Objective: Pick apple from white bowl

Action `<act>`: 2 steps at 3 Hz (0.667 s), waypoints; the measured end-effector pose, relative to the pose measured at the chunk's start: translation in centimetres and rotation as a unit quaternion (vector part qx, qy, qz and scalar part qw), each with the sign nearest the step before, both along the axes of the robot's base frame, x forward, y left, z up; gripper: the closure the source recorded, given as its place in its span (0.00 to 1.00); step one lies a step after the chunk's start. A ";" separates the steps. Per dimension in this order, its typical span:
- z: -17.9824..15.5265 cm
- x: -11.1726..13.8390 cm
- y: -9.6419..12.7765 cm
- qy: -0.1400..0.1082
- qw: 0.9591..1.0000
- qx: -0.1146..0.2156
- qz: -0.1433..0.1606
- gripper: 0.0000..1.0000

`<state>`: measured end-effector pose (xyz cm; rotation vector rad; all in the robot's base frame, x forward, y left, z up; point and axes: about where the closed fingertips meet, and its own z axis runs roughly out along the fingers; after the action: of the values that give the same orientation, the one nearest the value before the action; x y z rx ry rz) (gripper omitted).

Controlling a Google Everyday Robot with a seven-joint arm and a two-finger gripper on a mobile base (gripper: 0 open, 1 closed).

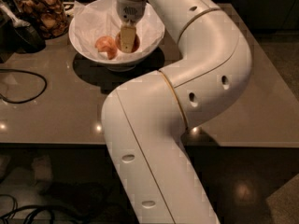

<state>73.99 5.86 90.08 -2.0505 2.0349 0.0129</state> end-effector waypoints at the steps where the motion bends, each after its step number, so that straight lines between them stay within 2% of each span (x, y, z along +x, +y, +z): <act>1: 1.1 -0.4 -0.2 -0.008 1.000 0.006 -0.004 1.00; 2: 2.9 -1.5 -0.4 -0.016 1.000 0.021 0.003 1.00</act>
Offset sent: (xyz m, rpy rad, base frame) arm -0.0540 -0.0127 0.0489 0.0669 -0.0338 0.0283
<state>72.50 5.48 92.97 -2.0192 1.9918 0.0226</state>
